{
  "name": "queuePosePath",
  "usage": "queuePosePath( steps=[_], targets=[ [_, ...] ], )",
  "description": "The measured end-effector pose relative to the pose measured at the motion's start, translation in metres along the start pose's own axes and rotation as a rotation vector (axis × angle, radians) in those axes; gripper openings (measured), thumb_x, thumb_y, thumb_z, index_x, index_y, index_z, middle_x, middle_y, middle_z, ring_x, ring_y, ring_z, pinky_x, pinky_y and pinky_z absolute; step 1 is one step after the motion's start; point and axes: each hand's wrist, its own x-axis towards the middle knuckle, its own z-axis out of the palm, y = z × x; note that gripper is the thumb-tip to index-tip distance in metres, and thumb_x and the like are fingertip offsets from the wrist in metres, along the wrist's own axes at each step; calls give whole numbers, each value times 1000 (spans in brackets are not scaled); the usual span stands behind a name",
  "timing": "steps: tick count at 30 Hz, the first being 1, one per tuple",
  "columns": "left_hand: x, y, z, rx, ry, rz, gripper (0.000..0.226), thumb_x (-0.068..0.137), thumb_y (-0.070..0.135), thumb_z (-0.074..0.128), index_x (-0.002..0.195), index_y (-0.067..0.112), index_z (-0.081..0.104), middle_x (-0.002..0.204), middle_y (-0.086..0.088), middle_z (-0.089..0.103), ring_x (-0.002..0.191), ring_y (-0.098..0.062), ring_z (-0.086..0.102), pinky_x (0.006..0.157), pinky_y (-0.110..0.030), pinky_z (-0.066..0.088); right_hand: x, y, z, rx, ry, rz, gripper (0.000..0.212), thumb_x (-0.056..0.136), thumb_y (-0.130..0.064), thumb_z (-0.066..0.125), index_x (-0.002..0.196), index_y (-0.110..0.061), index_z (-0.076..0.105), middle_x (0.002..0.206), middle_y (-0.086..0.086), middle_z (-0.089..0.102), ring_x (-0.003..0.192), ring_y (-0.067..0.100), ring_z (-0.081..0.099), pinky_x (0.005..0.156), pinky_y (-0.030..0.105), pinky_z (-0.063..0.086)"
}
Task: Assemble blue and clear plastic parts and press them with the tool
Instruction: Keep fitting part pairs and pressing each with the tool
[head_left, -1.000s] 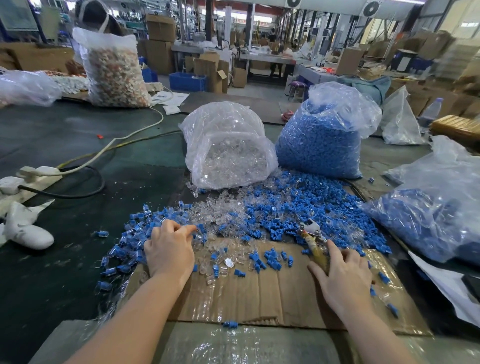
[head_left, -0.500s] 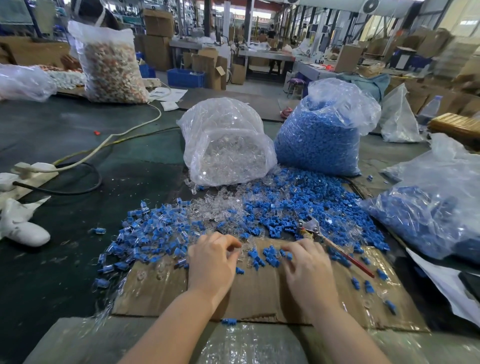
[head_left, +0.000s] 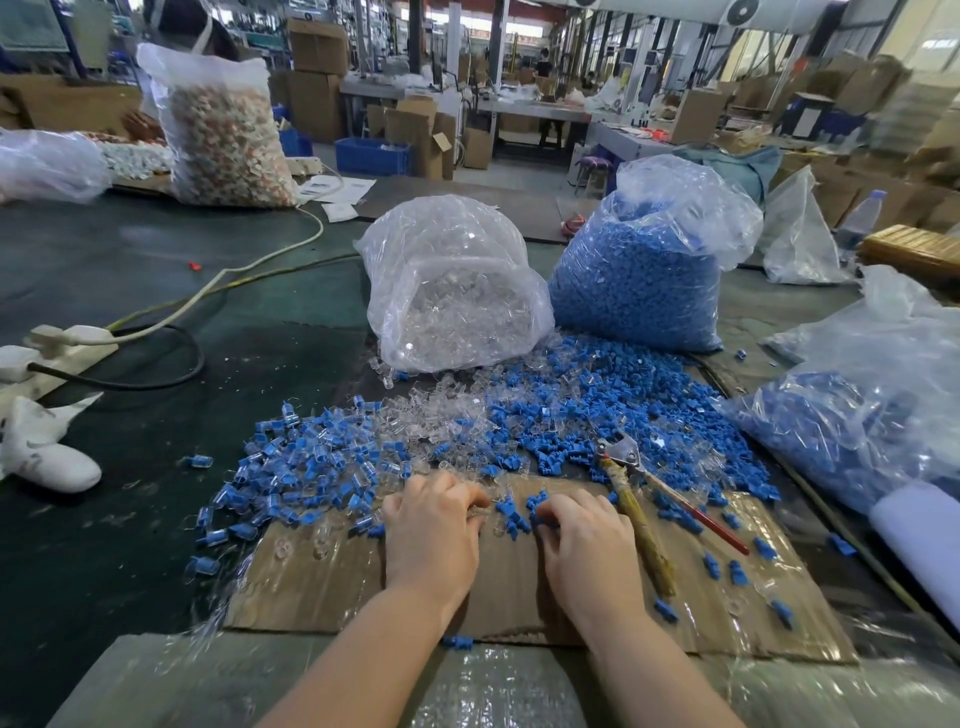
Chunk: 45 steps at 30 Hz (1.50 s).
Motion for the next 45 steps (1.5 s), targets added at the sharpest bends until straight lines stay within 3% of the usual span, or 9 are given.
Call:
queuePosePath(
  steps=[6,15,19,22,25,34,38,40,45],
  targets=[
    [0,9,6,3,-94,69,30,87,44,56,116,40,57,111,20,54,109,-6,37,95,-29,19,0,-2,2,-26,-24,-4,18,94,-37,46,106,-31,58,109,-12,55,104,11,47,88,27,34],
    [-2,8,5,-34,-58,38,14,89,37,55,102,39,60,106,21,57,105,-4,42,97,-27,22,4,-3,-2,-76,-68,11,21,96,-18,39,108,-30,52,112,-11,54,108,12,46,89,27,33],
    [-1,8,2,-148,10,50,26,90,25,57,115,31,58,104,16,55,97,-1,44,88,-12,28,3,-5,-2,-84,-55,3,35,93,-12,40,123,-28,50,122,-8,52,116,14,44,94,28,32],
    [0,9,-1,-260,7,17,30,90,18,57,120,24,59,97,15,48,84,2,47,74,-3,37,3,-11,-1,-69,-49,-13,25,96,-23,42,118,-29,53,120,-9,53,114,13,45,93,29,32],
    [0,9,-2,-347,4,-37,26,89,14,59,114,20,62,95,14,47,80,7,46,73,4,35,3,-16,1,-66,-77,-26,21,97,-37,41,109,-29,55,115,-10,53,111,13,45,91,32,33],
    [0,10,-6,-421,-32,-127,17,87,13,61,96,27,61,94,12,60,83,2,56,75,-10,47,6,-22,0,-46,-99,-31,9,96,-23,45,101,-26,51,112,-10,55,109,13,45,92,29,35],
    [2,10,-10,-466,-10,-140,30,86,10,62,112,26,57,91,11,57,81,-3,57,79,-23,53,7,-21,1,-26,-93,-37,12,95,-18,44,102,-26,51,111,-9,56,108,14,46,88,28,35],
    [4,10,-11,-454,-5,-115,36,87,11,60,120,26,56,90,14,51,81,-2,55,79,-19,50,8,-22,3,-18,-96,-47,18,95,-17,43,106,-27,53,112,-10,56,109,13,46,89,28,37],
    [4,8,-11,-457,8,-92,23,89,16,60,110,22,65,94,17,50,80,6,51,69,-4,42,9,-20,5,18,-105,-66,22,94,-15,42,108,-27,55,111,-8,55,109,14,48,91,26,38]
  ],
)
